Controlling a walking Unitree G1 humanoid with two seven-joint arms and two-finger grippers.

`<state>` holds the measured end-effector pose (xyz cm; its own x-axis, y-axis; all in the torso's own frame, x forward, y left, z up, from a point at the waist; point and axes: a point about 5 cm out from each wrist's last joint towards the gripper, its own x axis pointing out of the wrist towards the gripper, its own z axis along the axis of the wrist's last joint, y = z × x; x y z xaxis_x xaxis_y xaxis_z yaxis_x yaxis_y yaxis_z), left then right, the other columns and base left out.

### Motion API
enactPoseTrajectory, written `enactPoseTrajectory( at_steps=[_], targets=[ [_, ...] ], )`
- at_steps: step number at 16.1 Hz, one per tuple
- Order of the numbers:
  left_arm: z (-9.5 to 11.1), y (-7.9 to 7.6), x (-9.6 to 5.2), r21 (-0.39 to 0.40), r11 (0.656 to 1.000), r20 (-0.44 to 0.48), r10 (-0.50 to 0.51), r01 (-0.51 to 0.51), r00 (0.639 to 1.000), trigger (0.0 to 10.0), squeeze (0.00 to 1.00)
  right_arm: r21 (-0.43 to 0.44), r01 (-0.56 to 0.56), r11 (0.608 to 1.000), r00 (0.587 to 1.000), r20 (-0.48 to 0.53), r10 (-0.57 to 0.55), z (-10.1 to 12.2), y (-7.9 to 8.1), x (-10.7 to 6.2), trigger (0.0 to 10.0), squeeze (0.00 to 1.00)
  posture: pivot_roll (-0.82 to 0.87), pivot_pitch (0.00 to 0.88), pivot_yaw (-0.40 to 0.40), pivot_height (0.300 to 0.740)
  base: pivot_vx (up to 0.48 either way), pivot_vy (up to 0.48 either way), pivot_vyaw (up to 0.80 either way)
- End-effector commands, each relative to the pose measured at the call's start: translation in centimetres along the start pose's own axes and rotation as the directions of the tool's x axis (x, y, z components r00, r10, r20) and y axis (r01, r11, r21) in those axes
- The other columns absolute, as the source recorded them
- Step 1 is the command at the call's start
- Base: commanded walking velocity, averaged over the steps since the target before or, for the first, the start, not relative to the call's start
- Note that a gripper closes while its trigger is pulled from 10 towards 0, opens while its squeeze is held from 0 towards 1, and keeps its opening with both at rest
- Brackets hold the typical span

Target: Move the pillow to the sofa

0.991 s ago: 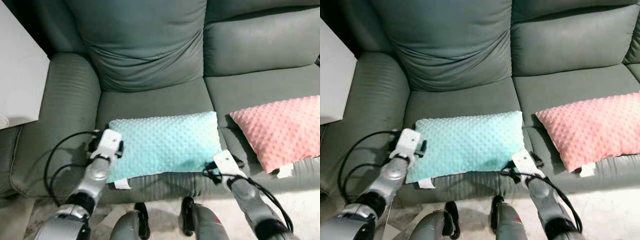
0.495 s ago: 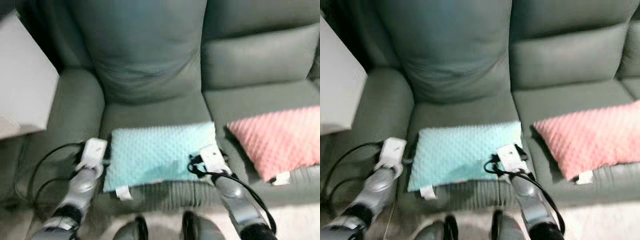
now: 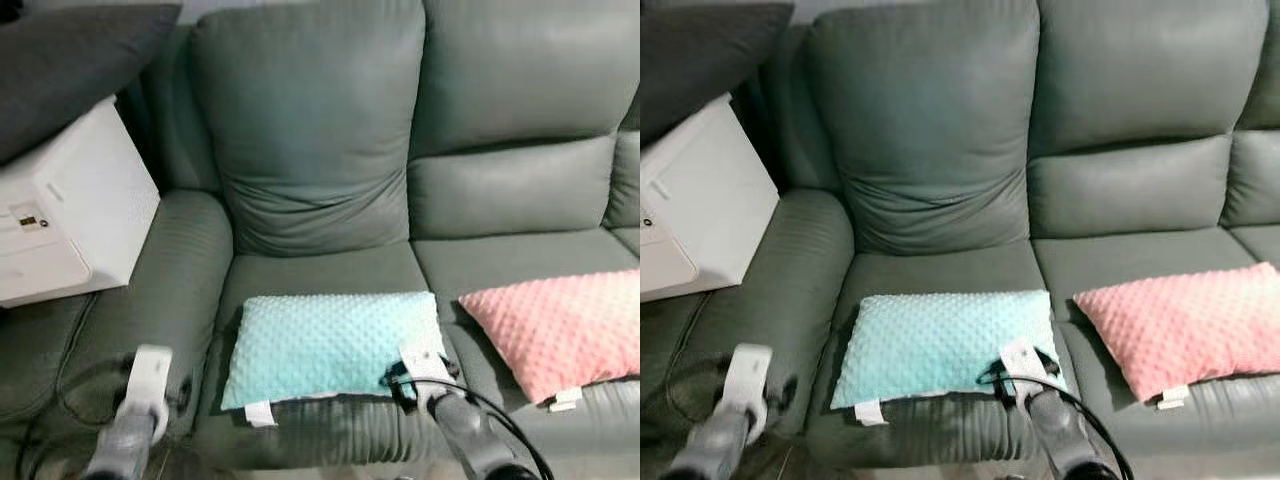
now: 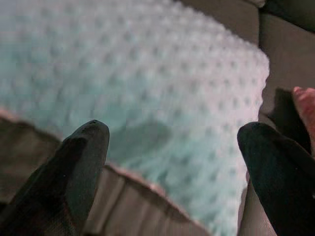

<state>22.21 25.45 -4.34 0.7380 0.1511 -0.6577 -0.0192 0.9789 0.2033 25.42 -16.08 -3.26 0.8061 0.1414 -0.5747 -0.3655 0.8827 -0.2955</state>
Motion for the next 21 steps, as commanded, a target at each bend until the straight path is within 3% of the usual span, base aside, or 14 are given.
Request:
enactPoseTrajectory(
  at_steps=[1,4,5,7,10,16,21],
  targets=[
    [-1.5,0.2,-0.3,-0.017,1.0,-0.068,0.002,-0.003,0.998,10.0,0.0,0.015,-0.024,1.0,1.0,-0.008,0.024,-0.5,0.6,-0.1,10.0,0.0,-0.13,0.0,0.082,0.74,0.0,0.0,0.0],
    [-4.6,0.4,-1.3,0.023,0.999,-0.217,0.029,-0.024,0.976,10.0,0.0,0.121,0.011,0.993,0.997,-0.079,-0.001,-2.3,0.0,-0.6,10.0,0.0,-0.14,0.0,0.077,0.74,0.0,0.0,0.0],
    [-5.7,0.3,-1.7,0.022,0.999,-0.263,0.03,-0.025,0.964,10.0,0.0,0.169,0.038,0.985,0.986,-0.167,-0.009,-4.2,-0.2,-1.2,10.0,0.0,-0.14,0.0,0.072,0.74,0.0,0.0,0.0],
    [-6.3,-0.2,-1.9,-0.009,0.999,-0.291,0.034,-0.038,0.956,10.0,0.0,0.129,0.029,0.991,0.951,-0.309,0.012,-7.6,-0.5,-2.9,10.0,0.0,-0.12,0.0,0.037,0.74,0.0,0.0,0.0],
    [-6.3,-0.1,-1.9,-0.089,0.993,-0.309,0.05,-0.081,0.95,10.0,0.0,0.137,-0.011,0.991,0.949,-0.311,0.054,-8.2,-1.0,-3.4,10.0,0.0,-0.14,0.0,0.012,0.74,0.0,0.0,0.0],
    [-5.5,0.1,-1.4,0.01,0.999,-0.34,0.046,-0.045,0.939,10.0,0.0,0.063,-0.089,0.994,0.942,-0.318,0.105,-7.7,-0.1,-2.9,10.0,0.0,-0.15,0.0,0.014,0.74,0.0,0.0,0.0],
    [-7.4,-0.9,-2.2,-0.039,0.997,-0.365,0.05,-0.069,0.93,10.0,0.0,-0.014,-0.149,0.989,0.929,-0.346,0.135,-7.4,-0.2,-2.7,10.0,0.0,-0.12,0.0,-0.078,0.74,0.0,0.0,0.0]
  ],
)
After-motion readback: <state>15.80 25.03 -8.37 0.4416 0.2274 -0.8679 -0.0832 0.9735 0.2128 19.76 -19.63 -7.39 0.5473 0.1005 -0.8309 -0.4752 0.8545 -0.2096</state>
